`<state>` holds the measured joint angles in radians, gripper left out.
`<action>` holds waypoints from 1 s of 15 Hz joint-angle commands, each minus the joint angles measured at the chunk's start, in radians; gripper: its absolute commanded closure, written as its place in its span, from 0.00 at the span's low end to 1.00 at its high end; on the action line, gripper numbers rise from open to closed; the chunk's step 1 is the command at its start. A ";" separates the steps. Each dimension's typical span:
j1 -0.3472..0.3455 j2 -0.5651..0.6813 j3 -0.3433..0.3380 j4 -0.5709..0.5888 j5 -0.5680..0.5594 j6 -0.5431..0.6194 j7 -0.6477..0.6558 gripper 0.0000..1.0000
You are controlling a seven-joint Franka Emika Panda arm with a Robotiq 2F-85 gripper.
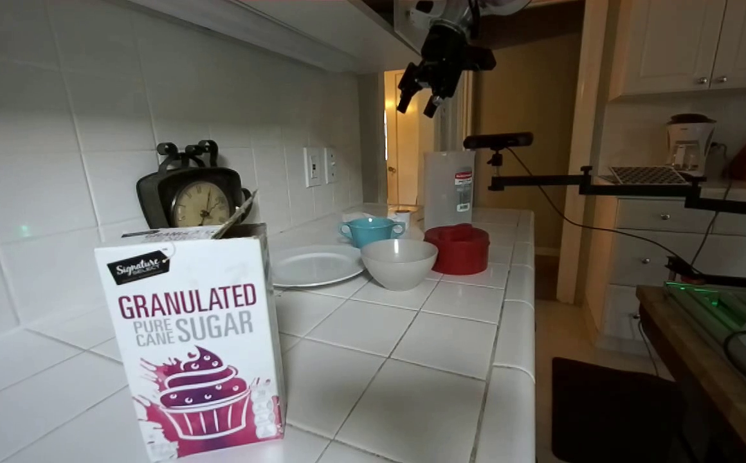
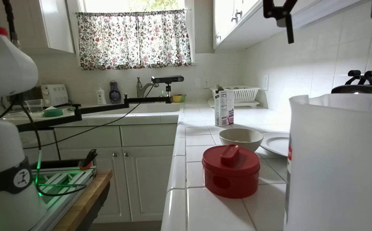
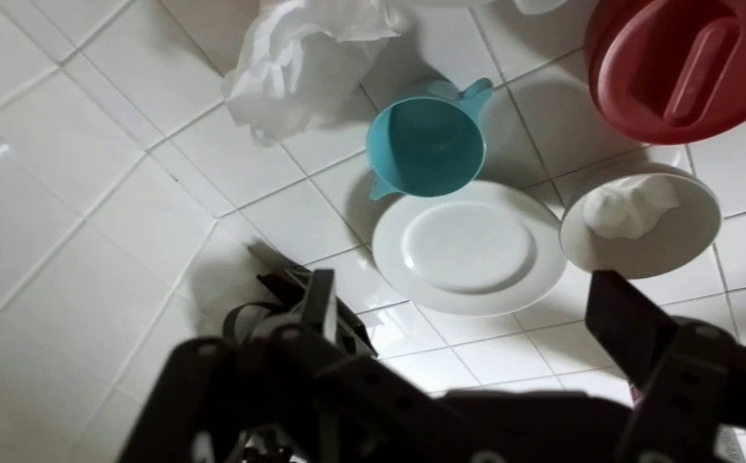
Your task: Open the jug, then put the white spoon inside the jug and then close it
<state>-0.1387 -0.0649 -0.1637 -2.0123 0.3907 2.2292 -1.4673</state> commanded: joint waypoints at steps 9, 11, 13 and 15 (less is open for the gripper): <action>0.062 -0.025 0.060 -0.118 -0.162 0.015 0.213 0.00; 0.062 -0.033 0.057 -0.124 -0.168 0.024 0.228 0.00; 0.064 -0.034 0.055 -0.123 -0.159 -0.004 0.222 0.00; 0.069 -0.047 0.056 -0.151 -0.130 -0.037 0.211 0.00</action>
<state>-0.0843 -0.0978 -0.0979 -2.1392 0.2292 2.2296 -1.2409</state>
